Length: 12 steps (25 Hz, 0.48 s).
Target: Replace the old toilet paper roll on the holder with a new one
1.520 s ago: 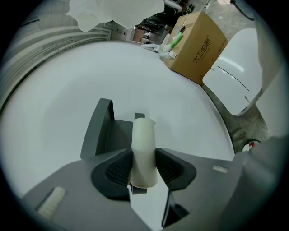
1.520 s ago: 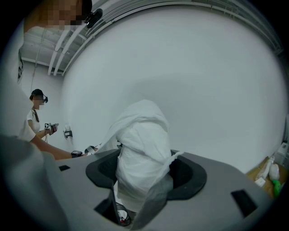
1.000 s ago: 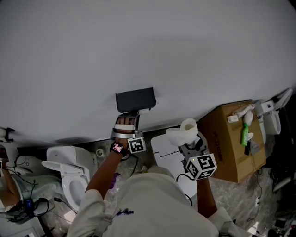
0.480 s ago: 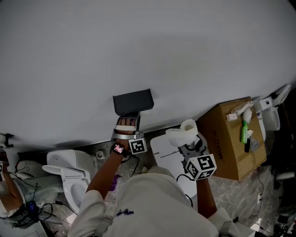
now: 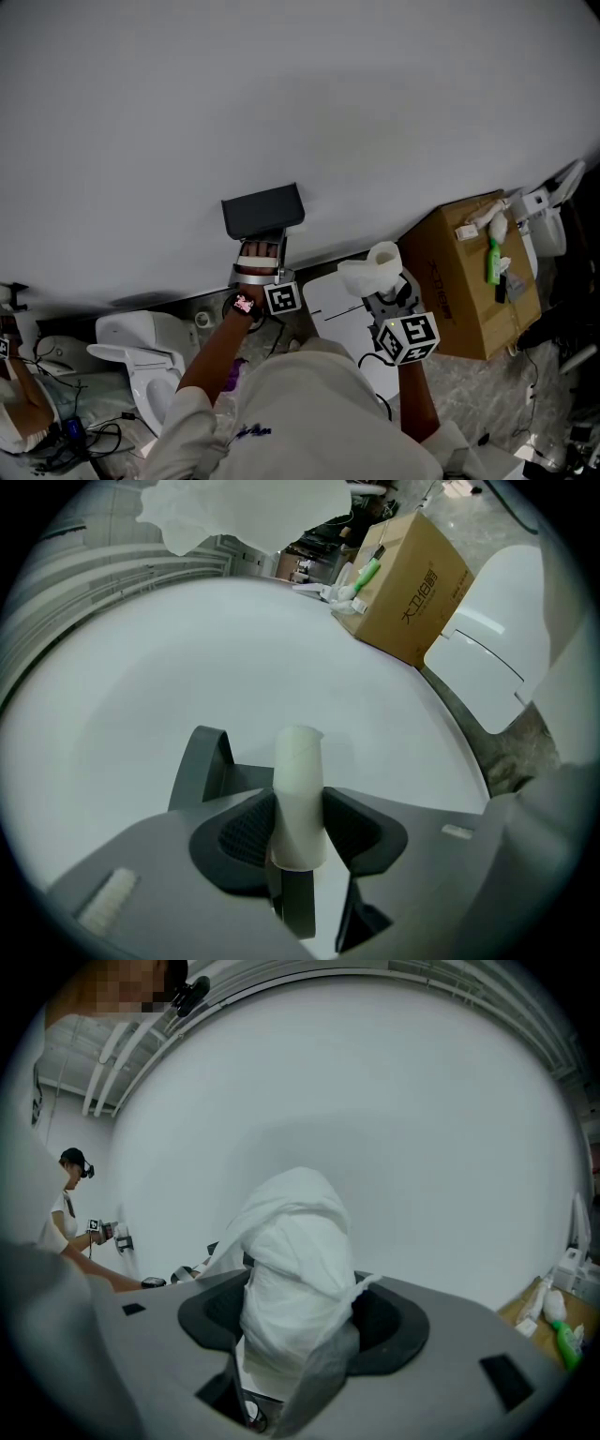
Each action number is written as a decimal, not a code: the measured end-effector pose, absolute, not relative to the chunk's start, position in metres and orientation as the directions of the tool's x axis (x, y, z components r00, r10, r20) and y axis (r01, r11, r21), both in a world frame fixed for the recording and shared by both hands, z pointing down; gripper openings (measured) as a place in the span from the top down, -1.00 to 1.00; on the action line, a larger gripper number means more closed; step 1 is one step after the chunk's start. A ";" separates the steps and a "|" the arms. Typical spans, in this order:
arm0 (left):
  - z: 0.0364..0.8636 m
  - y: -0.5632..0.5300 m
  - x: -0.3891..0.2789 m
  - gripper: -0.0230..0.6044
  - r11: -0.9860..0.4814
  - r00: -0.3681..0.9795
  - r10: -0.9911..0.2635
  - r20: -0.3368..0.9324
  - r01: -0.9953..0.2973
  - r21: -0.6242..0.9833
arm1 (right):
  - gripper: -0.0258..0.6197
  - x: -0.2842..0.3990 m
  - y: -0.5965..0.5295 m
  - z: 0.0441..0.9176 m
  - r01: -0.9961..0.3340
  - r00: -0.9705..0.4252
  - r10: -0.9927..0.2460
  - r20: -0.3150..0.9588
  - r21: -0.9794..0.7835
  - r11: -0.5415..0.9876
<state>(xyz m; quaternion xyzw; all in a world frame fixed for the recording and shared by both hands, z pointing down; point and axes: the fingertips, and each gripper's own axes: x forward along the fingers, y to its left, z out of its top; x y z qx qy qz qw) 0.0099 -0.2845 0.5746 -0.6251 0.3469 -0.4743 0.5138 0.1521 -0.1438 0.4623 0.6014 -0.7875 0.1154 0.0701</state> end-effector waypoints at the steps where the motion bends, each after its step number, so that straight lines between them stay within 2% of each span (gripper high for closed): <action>1: 0.575 -0.284 0.012 0.39 -0.234 0.310 -0.920 0.240 0.057 -0.970 | 0.01 0.153 -0.143 0.462 -0.964 -0.264 -0.931 0.250 -0.098 0.247; 12: 0.569 -0.278 0.030 0.39 -0.234 0.330 -0.914 0.236 0.046 -0.971 | 0.01 0.159 -0.136 0.461 -0.966 -0.253 -0.937 0.243 -0.106 0.234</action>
